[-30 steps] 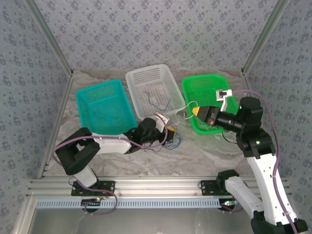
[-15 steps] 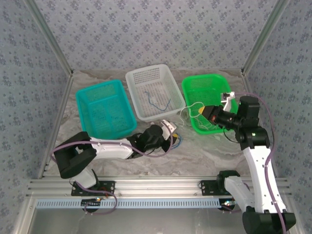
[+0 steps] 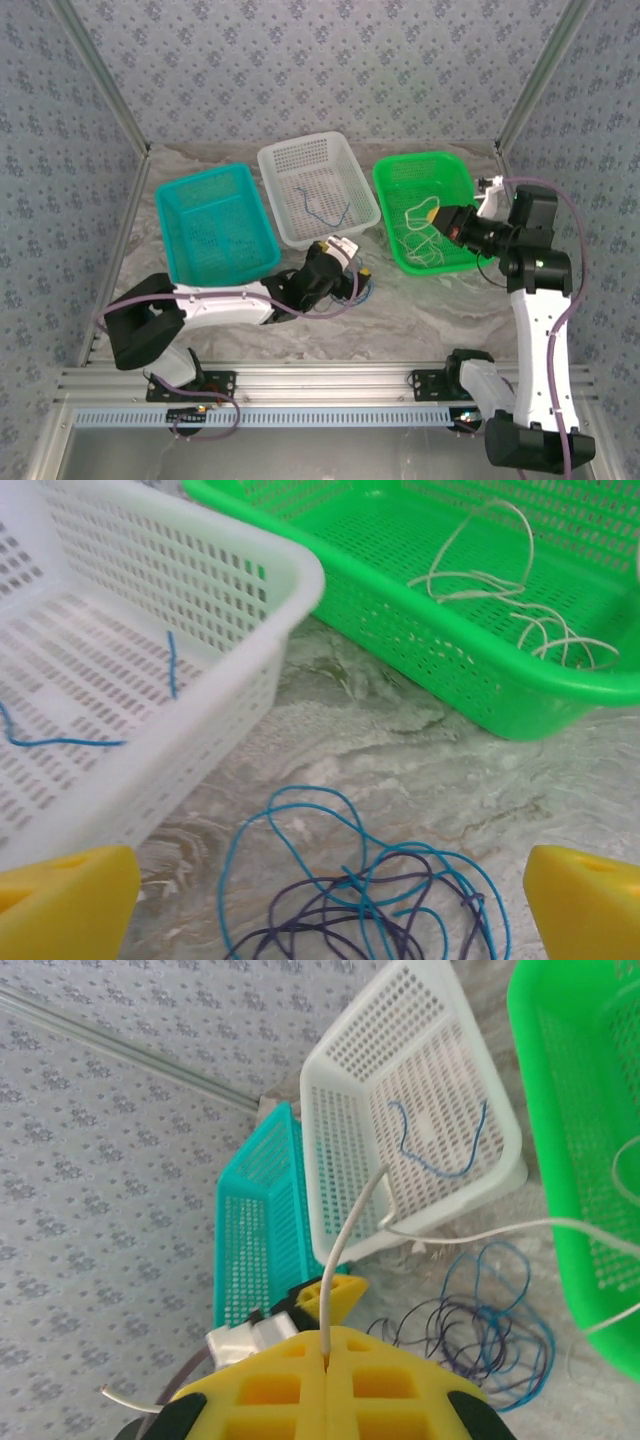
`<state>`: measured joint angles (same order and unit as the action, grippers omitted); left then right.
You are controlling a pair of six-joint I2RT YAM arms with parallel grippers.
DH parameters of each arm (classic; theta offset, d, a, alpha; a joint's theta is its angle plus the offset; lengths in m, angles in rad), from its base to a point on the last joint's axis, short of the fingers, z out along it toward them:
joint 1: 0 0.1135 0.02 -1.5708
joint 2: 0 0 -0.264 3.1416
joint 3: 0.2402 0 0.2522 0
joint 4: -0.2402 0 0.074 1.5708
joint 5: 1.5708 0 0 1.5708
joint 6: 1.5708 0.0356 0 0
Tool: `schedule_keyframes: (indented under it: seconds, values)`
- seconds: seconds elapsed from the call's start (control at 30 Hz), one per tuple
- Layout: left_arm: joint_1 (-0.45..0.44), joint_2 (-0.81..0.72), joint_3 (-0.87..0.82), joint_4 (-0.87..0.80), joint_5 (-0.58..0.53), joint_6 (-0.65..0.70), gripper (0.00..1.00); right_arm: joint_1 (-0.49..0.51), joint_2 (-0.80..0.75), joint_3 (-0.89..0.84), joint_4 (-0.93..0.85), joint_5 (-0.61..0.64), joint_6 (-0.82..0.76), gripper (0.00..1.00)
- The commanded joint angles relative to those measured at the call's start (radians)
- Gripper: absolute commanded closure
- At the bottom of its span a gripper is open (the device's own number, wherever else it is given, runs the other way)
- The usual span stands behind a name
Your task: Untangle the cables
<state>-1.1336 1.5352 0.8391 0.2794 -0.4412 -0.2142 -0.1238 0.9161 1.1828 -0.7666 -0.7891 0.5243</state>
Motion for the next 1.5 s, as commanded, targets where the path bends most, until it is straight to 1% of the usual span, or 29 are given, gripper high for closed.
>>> schedule_keyframes:
  seconds: [0.0, 0.17, 0.23, 0.27, 0.37, 0.5, 0.57, 0.6, 0.63, 0.67, 0.7, 0.73, 0.77, 0.8, 0.83, 0.87, 0.9, 0.97, 1.1, 1.2, 1.3, 1.33, 1.47]
  values:
    - [-0.006, -0.072, 0.011, -0.023, -0.066, -0.027, 0.00, -0.010, 0.047, 0.083, -0.014, 0.026, -0.095, 1.00]
    - [-0.006, -0.116, -0.037, -0.034, -0.094, -0.053, 0.01, -0.020, 0.155, 0.136, -0.014, 0.147, -0.212, 1.00]
    - [-0.006, -0.127, -0.055, -0.044, -0.109, -0.067, 0.00, -0.033, 0.214, 0.132, -0.006, 0.161, -0.252, 1.00]
    - [-0.006, -0.134, -0.062, -0.051, -0.116, -0.072, 0.01, -0.041, 0.243, 0.123, 0.007, 0.177, -0.258, 1.00]
    - [-0.006, -0.155, -0.082, -0.074, -0.111, -0.085, 0.01, -0.064, 0.302, 0.077, 0.101, 0.173, -0.236, 1.00]
    - [-0.006, -0.168, -0.097, -0.106, -0.103, -0.107, 0.01, -0.066, 0.348, 0.027, 0.194, 0.229, -0.195, 1.00]
    - [-0.006, -0.176, -0.112, -0.110, -0.103, -0.121, 0.01, -0.066, 0.377, 0.018, 0.201, 0.282, -0.193, 1.00]
    - [-0.006, -0.181, -0.117, -0.109, -0.103, -0.126, 0.01, -0.066, 0.391, -0.022, 0.199, 0.308, -0.192, 1.00]
    - [-0.006, -0.185, -0.125, -0.110, -0.107, -0.134, 0.01, -0.066, 0.409, -0.041, 0.201, 0.333, -0.186, 0.93]
    - [-0.006, -0.191, -0.133, -0.111, -0.111, -0.142, 0.01, -0.068, 0.432, -0.057, 0.201, 0.345, -0.182, 0.79]
    - [-0.006, -0.195, -0.140, -0.109, -0.114, -0.147, 0.01, -0.068, 0.457, -0.063, 0.193, 0.346, -0.186, 0.70]
    - [-0.004, -0.201, -0.146, -0.110, -0.115, -0.152, 0.01, -0.067, 0.490, -0.069, 0.178, 0.343, -0.200, 0.68]
    - [-0.002, -0.208, -0.151, -0.112, -0.114, -0.157, 0.01, -0.067, 0.516, -0.073, 0.170, 0.340, -0.213, 0.62]
    - [-0.001, -0.216, -0.154, -0.116, -0.115, -0.163, 0.01, -0.066, 0.533, -0.080, 0.170, 0.341, -0.219, 0.53]
    - [0.003, -0.228, -0.160, -0.122, -0.114, -0.174, 0.00, -0.065, 0.540, -0.089, 0.170, 0.346, -0.221, 0.40]
    - [0.009, -0.242, -0.165, -0.129, -0.116, -0.188, 0.01, -0.064, 0.537, -0.099, 0.171, 0.346, -0.224, 0.30]
    - [0.017, -0.257, -0.174, -0.134, -0.118, -0.206, 0.01, -0.062, 0.526, -0.104, 0.174, 0.347, -0.224, 0.23]
    - [0.041, -0.300, -0.195, -0.146, -0.108, -0.244, 0.01, -0.052, 0.486, -0.109, 0.180, 0.356, -0.226, 0.17]
    - [0.066, -0.402, -0.236, -0.156, -0.116, -0.239, 0.01, -0.001, 0.378, -0.123, 0.190, 0.389, -0.227, 0.12]
    - [0.093, -0.469, -0.251, -0.203, -0.132, -0.255, 0.01, 0.069, 0.306, -0.129, 0.170, 0.412, -0.233, 0.12]
    - [0.136, -0.520, -0.271, -0.252, -0.128, -0.305, 0.01, 0.173, 0.253, -0.143, 0.102, 0.462, -0.230, 0.17]
    - [0.145, -0.537, -0.284, -0.258, -0.127, -0.321, 0.01, 0.217, 0.234, -0.158, 0.095, 0.484, -0.230, 0.20]
    - [0.170, -0.591, -0.339, -0.232, -0.106, -0.368, 0.01, 0.403, 0.165, -0.254, 0.131, 0.555, -0.217, 0.30]
